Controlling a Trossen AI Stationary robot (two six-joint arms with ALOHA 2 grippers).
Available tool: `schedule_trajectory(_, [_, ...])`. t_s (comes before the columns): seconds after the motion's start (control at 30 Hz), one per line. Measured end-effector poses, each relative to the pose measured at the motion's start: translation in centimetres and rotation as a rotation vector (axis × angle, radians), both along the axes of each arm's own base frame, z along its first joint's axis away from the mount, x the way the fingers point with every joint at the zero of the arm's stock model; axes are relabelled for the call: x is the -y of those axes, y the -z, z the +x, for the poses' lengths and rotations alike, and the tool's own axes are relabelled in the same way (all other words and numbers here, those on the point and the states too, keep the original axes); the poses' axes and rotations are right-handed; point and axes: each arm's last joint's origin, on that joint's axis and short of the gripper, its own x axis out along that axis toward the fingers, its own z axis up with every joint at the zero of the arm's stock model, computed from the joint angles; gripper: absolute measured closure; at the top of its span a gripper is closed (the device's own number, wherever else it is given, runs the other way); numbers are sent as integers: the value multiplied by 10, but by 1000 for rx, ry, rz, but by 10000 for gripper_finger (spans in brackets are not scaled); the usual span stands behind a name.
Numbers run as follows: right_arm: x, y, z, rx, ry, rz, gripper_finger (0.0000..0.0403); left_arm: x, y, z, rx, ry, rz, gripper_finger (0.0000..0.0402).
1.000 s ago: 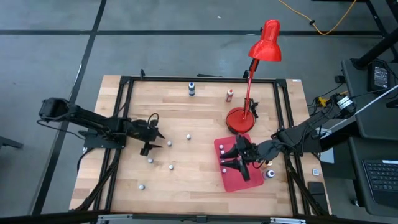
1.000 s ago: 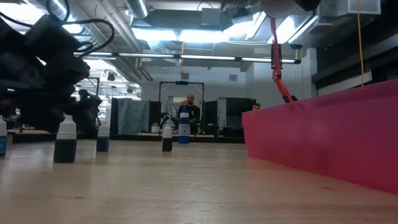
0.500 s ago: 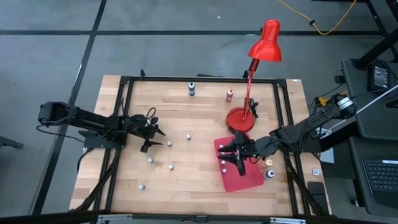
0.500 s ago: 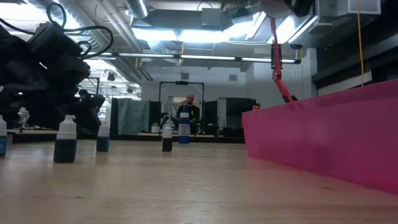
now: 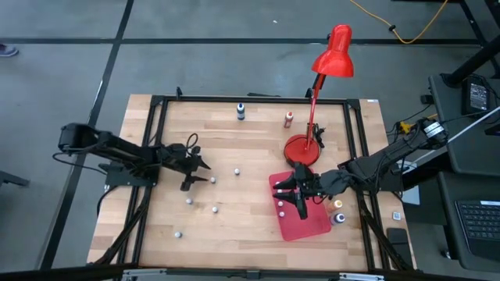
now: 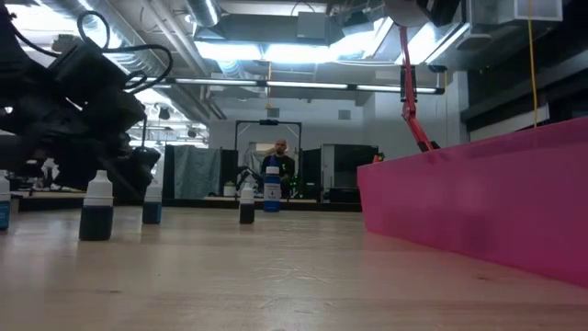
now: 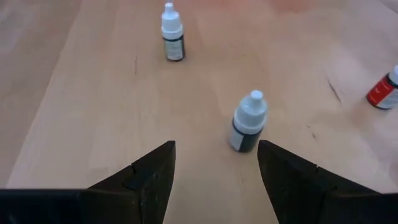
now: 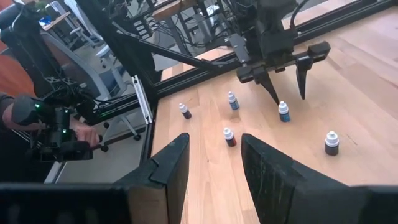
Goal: Pick & Place food coloring
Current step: Put the small blue food coloring bottle into the red bin
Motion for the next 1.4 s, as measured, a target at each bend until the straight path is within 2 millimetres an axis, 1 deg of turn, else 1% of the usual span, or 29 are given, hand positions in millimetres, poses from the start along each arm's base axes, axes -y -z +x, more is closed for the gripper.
schedule_trajectory(0.27, [0, 4, -1, -38, -8, -18, 256, 7, 9, 3, -45, 22, -41, 178])
schedule_trajectory(0.43, [0, 5, -1, -46, -10, -24, 256, 11, 8, 6, -15, 34, -39, 178])
schedule_trajectory(0.6, [0, 5, -2, -50, -26, -21, 256, 11, 13, 8, -43, 27, -49, 178])
schedule_trajectory(0.97, [0, 6, -2, -62, -41, -44, 256, 10, 16, 32, -59, 46, -37, 178])
schedule_trajectory(1.1, [0, 7, -2, -72, -41, -50, 256, 10, 18, 35, -43, 43, -45, 180])
schedule_trajectory(1.2, [0, 8, -3, -80, -42, -54, 256, 10, 18, 36, -40, 37, -44, 200])
schedule_trajectory(1.4, [0, 8, -3, -83, -46, -70, 256, 10, 19, 35, -53, 32, -47, 265])
